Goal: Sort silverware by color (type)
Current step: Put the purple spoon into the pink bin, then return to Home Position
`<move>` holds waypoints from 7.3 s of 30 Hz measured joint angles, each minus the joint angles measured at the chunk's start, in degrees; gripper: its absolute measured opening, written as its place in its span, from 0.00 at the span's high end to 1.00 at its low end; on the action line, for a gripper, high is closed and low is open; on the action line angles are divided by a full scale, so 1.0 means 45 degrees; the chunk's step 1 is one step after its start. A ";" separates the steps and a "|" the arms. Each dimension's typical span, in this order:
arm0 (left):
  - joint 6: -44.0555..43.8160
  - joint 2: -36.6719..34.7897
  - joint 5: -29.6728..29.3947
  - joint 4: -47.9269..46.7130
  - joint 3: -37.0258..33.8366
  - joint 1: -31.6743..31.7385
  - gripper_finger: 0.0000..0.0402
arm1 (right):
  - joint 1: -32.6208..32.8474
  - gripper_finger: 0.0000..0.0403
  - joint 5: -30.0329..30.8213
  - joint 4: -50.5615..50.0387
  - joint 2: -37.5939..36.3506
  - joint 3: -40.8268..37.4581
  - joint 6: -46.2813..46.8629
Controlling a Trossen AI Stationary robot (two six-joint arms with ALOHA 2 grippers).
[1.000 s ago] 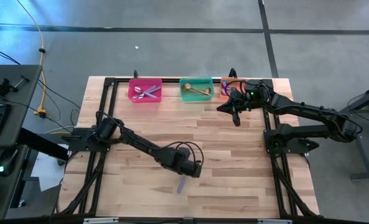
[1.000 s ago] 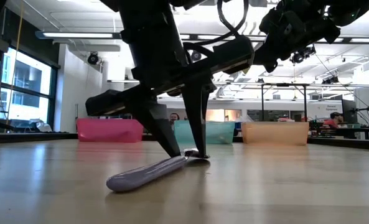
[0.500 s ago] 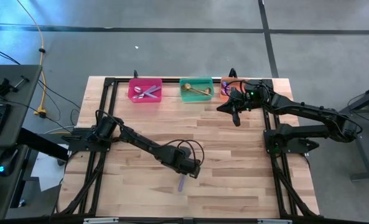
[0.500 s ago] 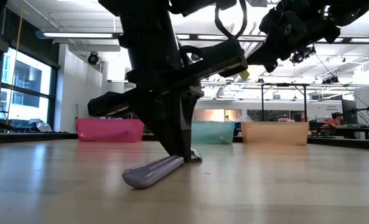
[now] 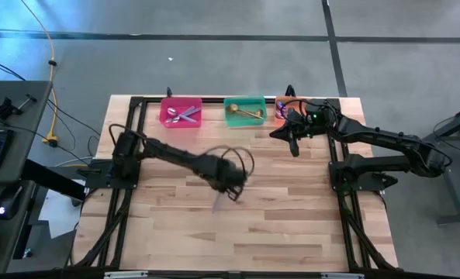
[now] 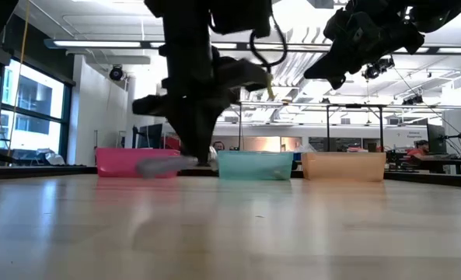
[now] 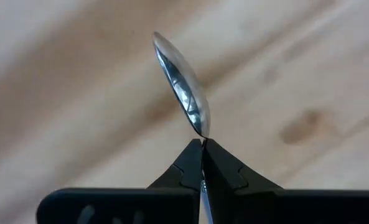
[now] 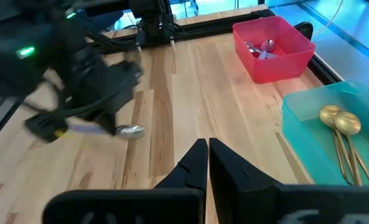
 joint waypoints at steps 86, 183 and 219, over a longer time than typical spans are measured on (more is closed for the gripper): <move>1.9665 -0.7480 0.4925 0.3903 -0.4933 1.3213 1.00 | 0.0162 1.00 0.8004 0.1471 0.0000 0.0004 0.4164; 1.0839 -1.8492 0.5985 2.1461 -1.8892 0.7481 1.00 | 0.2208 1.00 0.5882 0.7511 -0.8620 -0.8001 0.2956; 0.8704 -2.5630 0.2581 1.2343 -1.9030 0.8140 1.00 | 0.2208 1.00 0.6805 0.3271 -1.0059 -0.8010 0.2316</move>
